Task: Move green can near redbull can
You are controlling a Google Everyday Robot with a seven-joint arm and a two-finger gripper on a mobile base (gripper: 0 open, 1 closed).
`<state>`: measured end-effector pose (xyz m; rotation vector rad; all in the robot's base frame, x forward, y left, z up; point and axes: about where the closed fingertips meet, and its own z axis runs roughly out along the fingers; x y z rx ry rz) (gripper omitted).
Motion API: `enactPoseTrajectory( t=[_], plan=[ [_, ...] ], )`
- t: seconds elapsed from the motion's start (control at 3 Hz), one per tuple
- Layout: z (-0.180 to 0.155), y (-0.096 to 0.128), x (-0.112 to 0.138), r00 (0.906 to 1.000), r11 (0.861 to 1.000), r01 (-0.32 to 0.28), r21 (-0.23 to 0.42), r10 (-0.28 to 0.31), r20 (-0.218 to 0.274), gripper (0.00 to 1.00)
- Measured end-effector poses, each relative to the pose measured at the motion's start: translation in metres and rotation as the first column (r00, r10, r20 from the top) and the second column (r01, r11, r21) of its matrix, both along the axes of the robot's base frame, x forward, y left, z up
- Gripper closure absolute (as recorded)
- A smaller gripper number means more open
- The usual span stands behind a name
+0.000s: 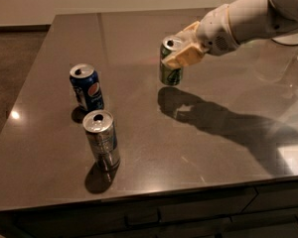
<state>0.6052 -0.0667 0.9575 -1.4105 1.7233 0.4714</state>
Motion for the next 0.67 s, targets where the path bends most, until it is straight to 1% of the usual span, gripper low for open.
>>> enactPoseTrajectory(
  t=[0.33,0.67],
  plan=[
    [0.007,0.003,-0.032,0.9937,0.994,-0.103,-0.026,0.104,0.041,1.00],
    [0.016,0.009,-0.059,0.9751,0.977,-0.206,-0.060,0.211,0.070,1.00]
  ],
)
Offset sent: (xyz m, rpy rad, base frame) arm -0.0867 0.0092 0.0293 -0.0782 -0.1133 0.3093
